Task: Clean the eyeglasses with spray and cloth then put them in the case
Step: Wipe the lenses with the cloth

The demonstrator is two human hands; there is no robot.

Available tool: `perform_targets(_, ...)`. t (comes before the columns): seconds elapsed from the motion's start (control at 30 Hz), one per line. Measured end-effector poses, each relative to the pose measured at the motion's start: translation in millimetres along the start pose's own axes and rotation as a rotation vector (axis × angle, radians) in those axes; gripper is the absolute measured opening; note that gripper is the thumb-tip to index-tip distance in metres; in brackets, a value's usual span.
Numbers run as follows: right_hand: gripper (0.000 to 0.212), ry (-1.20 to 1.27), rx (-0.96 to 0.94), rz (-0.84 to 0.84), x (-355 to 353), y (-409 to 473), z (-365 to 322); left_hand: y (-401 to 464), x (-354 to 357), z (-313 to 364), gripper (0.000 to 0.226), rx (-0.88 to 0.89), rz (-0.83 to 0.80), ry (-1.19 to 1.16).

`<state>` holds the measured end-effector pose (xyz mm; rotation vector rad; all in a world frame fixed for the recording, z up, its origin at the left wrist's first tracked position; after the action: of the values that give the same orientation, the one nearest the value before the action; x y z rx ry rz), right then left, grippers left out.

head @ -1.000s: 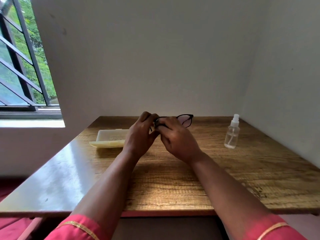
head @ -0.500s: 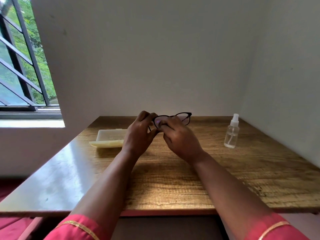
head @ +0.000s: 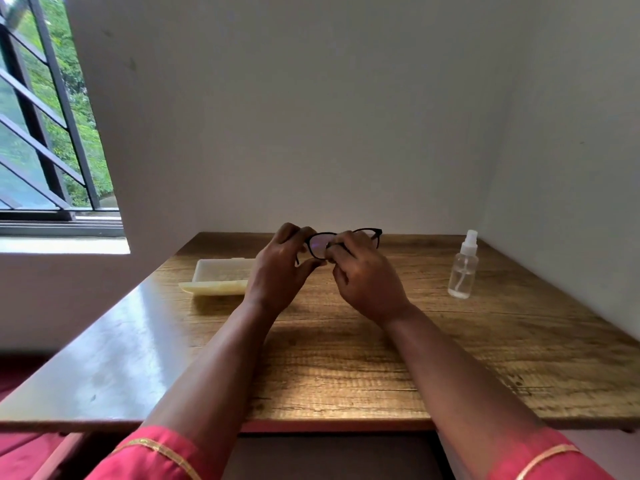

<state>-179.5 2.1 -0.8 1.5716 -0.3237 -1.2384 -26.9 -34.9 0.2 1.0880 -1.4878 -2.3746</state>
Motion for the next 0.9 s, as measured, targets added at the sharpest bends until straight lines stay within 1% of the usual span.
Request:
perform_targets(0.1, 0.026, -0.002, -0.089, -0.024, 4.5, 0.6, -9.3, -0.8, -1.7, 0.9, 0.036, 0.001, 0.000, -0.006)
perform_targets(0.17, 0.023, -0.001, -0.098, -0.021, 7.0, 1.7, -9.3, -1.0, -1.1, 1.1, 0.036, 0.009, -0.008, -0.005)
perform_targets(0.27, 0.019, -0.003, -0.050, 0.004, 6.5, 3.9, -4.9, -1.6, 1.3, 1.2, 0.040, 0.021, -0.020, 0.002)
perform_targets(0.37, 0.019, -0.020, 0.042, 0.054, 2.4, 5.5, 3.1, -0.9, 3.3, 0.4, 0.047, 0.004, -0.025, -0.002)
perform_targets(0.43, 0.019, 0.007, 0.110, 0.080, 0.1, 5.2, 9.5, -0.4, 2.4, 1.2, 0.047, -0.002, -0.021, -0.005)
perform_targets(0.5, 0.019, 0.029, 0.123, 0.070, 0.0, 3.3, 13.3, -0.1, 1.3, 1.4, 0.047, 0.004, -0.013, -0.008)
perform_targets(0.63, 0.019, 0.057, 0.045, -0.015, 2.6, 0.2, 8.5, 0.1, 0.2, -1.9, 0.042, -0.009, 0.011, -0.019)
perform_targets(0.7, 0.023, 0.059, 0.001, -0.052, 4.8, 0.7, 2.4, 0.3, -0.2, -3.0, 0.039, -0.009, 0.013, -0.021)
perform_targets(0.8, 0.023, 0.042, -0.053, -0.040, 6.6, 2.7, -3.8, 0.5, 0.2, -1.5, 0.037, 0.009, 0.010, -0.024)
perform_targets(0.9, 0.018, -0.015, -0.033, -0.004, 6.7, 4.8, -2.3, 0.3, 1.5, -0.3, 0.039, 0.011, 0.003, -0.032)
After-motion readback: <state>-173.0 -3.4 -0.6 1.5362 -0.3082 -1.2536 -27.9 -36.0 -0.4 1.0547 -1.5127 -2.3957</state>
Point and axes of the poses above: each hand's wrist, its own y-axis towards the middle knuckle, its own x-axis out of the palm, z = x × y, the point moved 2 cm from there along y, towards the middle knuckle, and after that the axes turned 2 degrees about y, right-handed, at the moved point
